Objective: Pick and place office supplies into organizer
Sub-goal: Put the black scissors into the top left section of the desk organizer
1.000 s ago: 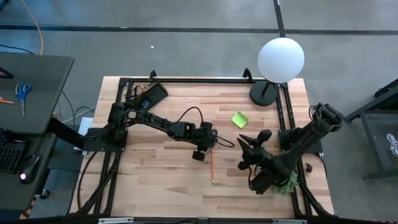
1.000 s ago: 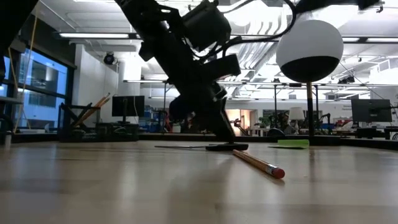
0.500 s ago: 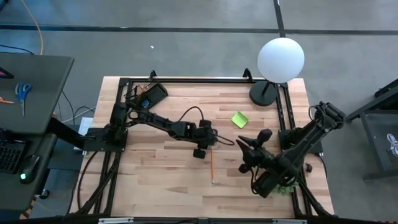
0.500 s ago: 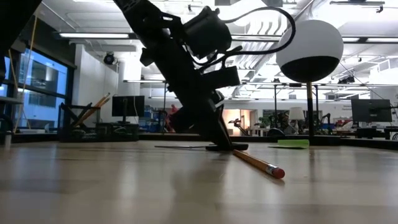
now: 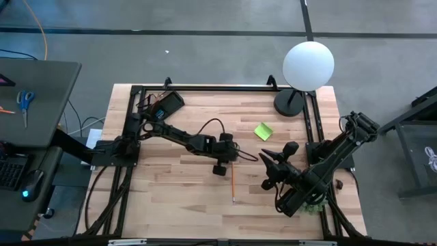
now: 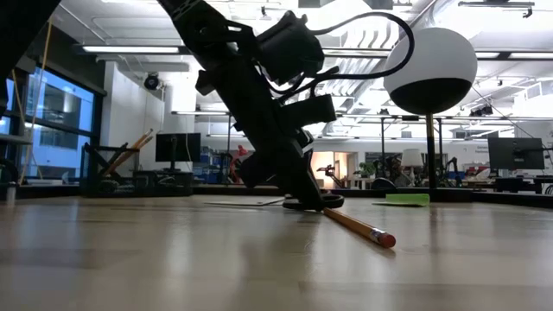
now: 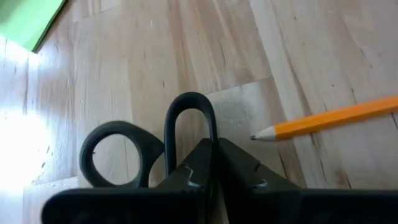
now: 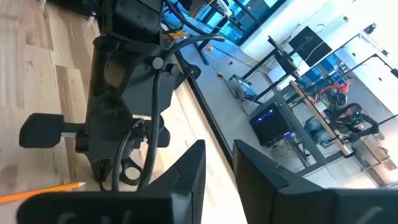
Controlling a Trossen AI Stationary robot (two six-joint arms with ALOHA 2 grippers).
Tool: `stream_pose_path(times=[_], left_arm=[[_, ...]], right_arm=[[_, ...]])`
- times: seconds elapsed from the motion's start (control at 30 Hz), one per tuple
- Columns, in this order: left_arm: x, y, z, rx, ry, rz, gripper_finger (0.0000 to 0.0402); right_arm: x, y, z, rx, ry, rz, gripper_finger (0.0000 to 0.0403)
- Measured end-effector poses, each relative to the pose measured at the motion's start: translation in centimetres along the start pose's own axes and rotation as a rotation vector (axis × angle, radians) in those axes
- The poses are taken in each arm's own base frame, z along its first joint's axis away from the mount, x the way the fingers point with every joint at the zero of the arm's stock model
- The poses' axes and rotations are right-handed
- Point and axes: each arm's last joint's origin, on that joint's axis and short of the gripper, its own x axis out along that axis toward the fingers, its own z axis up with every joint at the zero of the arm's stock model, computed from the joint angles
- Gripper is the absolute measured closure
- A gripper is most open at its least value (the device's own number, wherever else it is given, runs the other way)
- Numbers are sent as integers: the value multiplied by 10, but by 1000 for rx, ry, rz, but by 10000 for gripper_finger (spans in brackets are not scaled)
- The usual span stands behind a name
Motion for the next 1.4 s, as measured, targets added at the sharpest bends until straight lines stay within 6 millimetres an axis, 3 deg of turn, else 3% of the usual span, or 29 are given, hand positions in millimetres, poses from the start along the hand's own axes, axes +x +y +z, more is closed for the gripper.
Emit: stream_pose_path(times=[0.17, 0.3, 0.53, 0.67, 0.9, 1.03, 1.2, 1.4], left_arm=[[-9, 5, 8, 13, 76, 30, 397], [-31, 13, 18, 25, 131, 44, 397], [-102, 33, 36, -5, 21, 87, 400], [-157, 50, 39, -48, -109, 145, 400], [-229, 74, 8, -155, -253, 236, 401], [-250, 78, -16, -197, -332, 289, 401], [-264, 78, -45, -263, -377, 333, 401], [-267, 75, -63, -292, -380, 352, 401]], right_arm=[[0, 0, -1, 38, 12, 9, 330], [0, 1, -4, 125, 63, 43, 330], [6, 18, -43, 238, 107, 33, 330], [13, 30, -75, 321, 124, 17, 330], [22, 46, -112, 467, 137, 26, 330], [22, 46, -111, 489, 117, 27, 330], [24, 41, -89, 434, 145, 73, 330], [47, 54, -60, 265, 229, 360, 330]])
